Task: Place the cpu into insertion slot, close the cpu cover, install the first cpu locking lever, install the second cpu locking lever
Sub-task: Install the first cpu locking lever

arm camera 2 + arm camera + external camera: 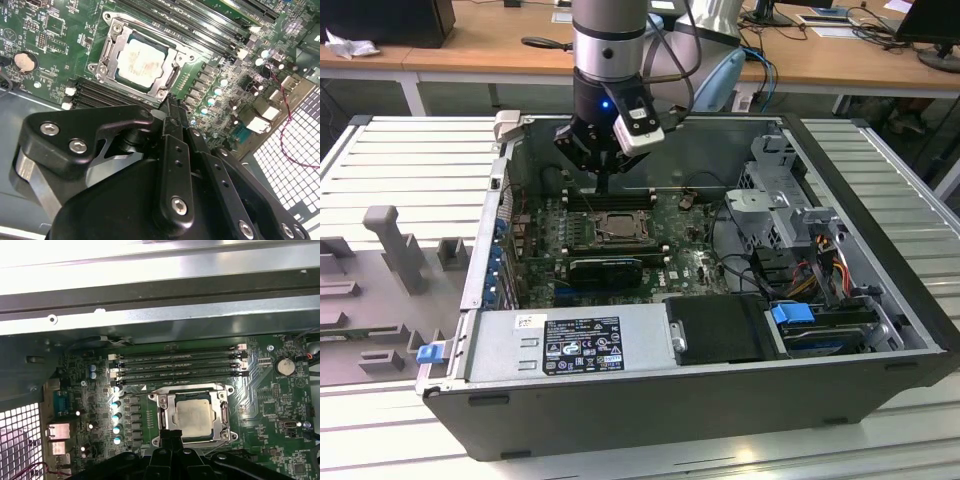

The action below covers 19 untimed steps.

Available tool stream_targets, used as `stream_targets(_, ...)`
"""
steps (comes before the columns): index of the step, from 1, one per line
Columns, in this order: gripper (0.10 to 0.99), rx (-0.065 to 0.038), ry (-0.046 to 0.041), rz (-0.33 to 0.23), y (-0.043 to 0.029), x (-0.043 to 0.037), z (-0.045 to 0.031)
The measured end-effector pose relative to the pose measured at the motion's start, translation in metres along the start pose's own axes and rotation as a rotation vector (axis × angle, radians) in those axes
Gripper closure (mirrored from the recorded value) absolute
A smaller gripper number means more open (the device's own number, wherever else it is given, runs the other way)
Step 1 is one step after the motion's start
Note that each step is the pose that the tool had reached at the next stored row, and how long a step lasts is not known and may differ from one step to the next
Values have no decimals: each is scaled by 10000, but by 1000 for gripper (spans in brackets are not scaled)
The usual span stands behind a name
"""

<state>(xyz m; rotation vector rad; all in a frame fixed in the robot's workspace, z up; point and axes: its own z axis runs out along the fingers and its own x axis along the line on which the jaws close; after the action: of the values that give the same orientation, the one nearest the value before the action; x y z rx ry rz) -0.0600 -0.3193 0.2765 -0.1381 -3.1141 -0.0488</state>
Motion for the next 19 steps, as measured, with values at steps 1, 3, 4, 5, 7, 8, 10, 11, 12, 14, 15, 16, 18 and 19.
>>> stream_targets(1, 980, 1, 0, 0, 0, 3, 0)
stream_targets(3, 980, 0, 0, -1, -1, 9, 0)
stream_targets(4, 980, 1, 0, -2, -1, 12, 0)
stream_targets(5, 980, 0, 0, -2, -1, 14, 0)
stream_targets(7, 980, 1, 0, -2, -2, 20, 1)
stream_targets(8, 980, 1, 1, -3, -2, 22, 1)
stream_targets(10, 980, 0, 0, -3, -3, 31, 1)
stream_targets(11, 980, 1, 0, -4, -3, 35, 1)
stream_targets(12, 980, 1, 0, -5, -3, 38, 1)
stream_targets(14, 980, 1, 0, -7, -4, 42, 1)
stream_targets(15, 980, 1, 0, -6, -4, 44, 1)
stream_targets(16, 980, 0, 0, -5, -4, 46, 1)
stream_targets(18, 980, 1, 0, -7, -5, 50, 1)
stream_targets(19, 980, 1, 0, -7, -5, 52, 2)
